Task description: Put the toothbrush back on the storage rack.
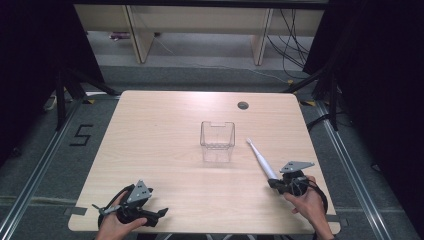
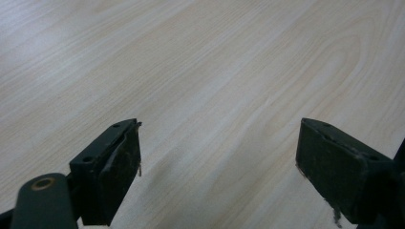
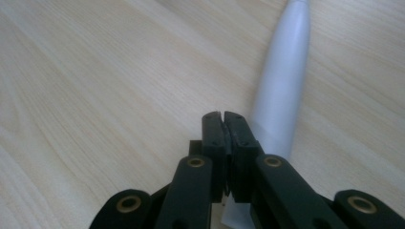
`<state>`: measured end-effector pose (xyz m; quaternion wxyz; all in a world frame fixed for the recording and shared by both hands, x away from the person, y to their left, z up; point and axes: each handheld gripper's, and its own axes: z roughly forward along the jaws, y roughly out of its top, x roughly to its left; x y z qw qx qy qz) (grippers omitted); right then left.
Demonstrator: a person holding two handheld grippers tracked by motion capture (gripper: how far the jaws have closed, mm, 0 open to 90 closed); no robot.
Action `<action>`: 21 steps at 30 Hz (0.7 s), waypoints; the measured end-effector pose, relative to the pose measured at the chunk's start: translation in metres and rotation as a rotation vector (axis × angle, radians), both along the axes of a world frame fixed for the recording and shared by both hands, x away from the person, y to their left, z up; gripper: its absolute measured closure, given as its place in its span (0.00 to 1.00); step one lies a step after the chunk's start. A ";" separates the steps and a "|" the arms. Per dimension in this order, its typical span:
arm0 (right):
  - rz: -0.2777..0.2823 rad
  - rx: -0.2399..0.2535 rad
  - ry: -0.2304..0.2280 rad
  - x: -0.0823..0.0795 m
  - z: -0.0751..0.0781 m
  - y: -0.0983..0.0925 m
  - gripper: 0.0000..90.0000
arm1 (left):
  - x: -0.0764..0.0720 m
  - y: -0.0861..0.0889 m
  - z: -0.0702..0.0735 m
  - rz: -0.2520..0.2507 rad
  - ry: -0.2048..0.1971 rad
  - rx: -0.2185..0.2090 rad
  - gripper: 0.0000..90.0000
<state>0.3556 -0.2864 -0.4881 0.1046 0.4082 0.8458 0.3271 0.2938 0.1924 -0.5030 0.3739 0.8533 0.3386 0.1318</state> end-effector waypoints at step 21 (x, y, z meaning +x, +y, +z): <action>-0.029 -0.006 -0.021 0.002 0.002 -0.014 0.94 | 0.001 0.000 -0.001 0.006 -0.003 0.007 0.16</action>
